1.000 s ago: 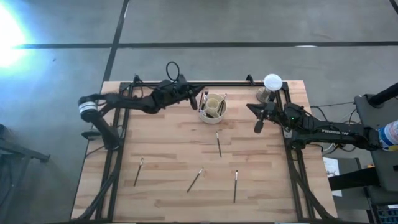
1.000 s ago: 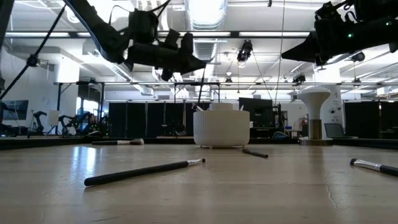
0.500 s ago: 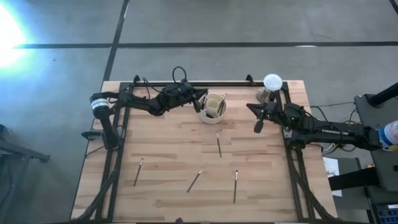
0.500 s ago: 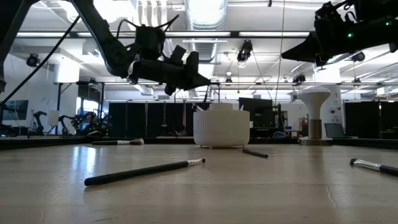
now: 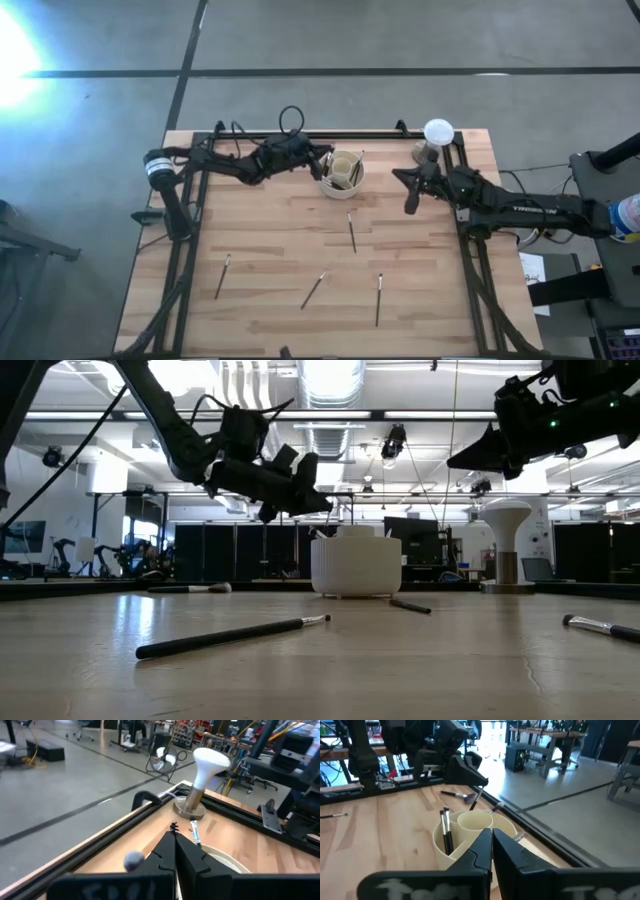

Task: Put items in baskets/containers
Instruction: Put the black silver brow brush into the pen organizer

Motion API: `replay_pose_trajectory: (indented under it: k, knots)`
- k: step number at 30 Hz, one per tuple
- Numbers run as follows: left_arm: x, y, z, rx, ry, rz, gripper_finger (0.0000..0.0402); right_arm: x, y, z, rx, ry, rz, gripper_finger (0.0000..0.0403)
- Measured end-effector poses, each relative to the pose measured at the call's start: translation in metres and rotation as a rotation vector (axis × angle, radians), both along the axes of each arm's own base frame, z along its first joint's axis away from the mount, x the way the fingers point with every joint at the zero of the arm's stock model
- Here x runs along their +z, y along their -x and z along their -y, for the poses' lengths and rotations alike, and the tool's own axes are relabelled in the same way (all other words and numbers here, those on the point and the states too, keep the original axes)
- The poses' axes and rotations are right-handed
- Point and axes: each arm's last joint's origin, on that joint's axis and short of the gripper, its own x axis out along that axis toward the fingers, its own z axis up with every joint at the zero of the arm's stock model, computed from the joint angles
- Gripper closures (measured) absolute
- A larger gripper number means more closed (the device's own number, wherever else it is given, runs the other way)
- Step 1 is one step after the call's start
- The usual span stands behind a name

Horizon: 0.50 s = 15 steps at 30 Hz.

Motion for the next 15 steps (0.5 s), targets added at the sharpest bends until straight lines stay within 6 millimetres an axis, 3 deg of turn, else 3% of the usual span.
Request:
replay_pose_trajectory:
  k: [9, 15]
  knots:
    - [-0.005, 0.002, -0.003, 0.016, 0.055, -0.027, 0.0333, -0.001, -0.010, -0.001, 0.019, -0.026, -0.039, 0.0394]
    - [-0.002, 0.005, -0.004, 0.020, 0.051, -0.029, 0.0324, 0.003, -0.017, 0.001, 0.017, -0.043, -0.051, 0.0394]
